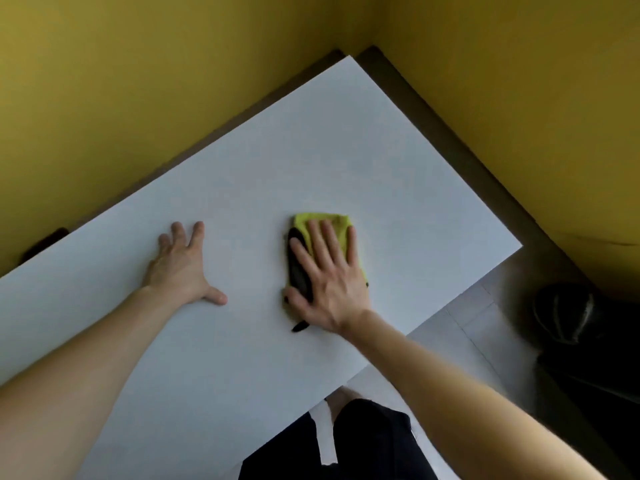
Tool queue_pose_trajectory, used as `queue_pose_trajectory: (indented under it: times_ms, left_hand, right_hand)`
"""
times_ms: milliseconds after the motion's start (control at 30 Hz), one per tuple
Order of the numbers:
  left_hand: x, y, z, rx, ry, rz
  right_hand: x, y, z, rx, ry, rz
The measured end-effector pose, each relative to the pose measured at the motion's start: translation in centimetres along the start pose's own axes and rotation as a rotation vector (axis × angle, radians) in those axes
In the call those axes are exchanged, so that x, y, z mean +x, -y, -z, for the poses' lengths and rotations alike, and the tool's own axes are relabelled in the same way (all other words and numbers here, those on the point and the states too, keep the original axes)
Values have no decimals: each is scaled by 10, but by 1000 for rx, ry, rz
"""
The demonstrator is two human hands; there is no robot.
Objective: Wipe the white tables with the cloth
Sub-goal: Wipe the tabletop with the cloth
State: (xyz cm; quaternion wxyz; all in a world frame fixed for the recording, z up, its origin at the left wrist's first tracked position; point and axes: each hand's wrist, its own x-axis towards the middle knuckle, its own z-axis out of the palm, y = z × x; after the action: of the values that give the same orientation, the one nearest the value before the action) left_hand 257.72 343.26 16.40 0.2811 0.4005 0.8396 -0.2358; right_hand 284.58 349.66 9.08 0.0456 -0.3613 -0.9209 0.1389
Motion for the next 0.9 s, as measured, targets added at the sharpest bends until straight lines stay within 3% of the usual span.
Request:
queue_pose_trajectory:
  times_ms: [100, 200, 300, 367, 500, 600, 767, 833, 900]
  left_hand:
    - [1, 0, -1, 37, -14, -13]
    - [1, 2, -2, 57, -46, -17]
    - [1, 2, -3, 72, -77, -33]
    - [1, 3, -4, 76, -94, -45]
    - [-1, 5, -2, 74, -112, -53]
    - [-6, 10, 0, 39, -120, -62]
    - [-15, 43, 6, -96, -90, -115]
    - [-11, 61, 5, -74, -96, -40]
    - [-5, 76, -1, -60, -60, 65]
  right_hand:
    - [-8, 44, -11, 15, 135, 285]
    - [23, -3, -6, 3, 91, 401]
    - [92, -83, 10, -62, -23, 147]
    - [140, -119, 25, -110, -2, -40]
    - [163, -98, 23, -134, 0, -156]
    - [101, -24, 5, -65, 10, 79]
    - [25, 51, -8, -14, 262, 576]
    - [57, 32, -9, -56, 267, 665]
    - [114, 9, -8, -80, 196, 567]
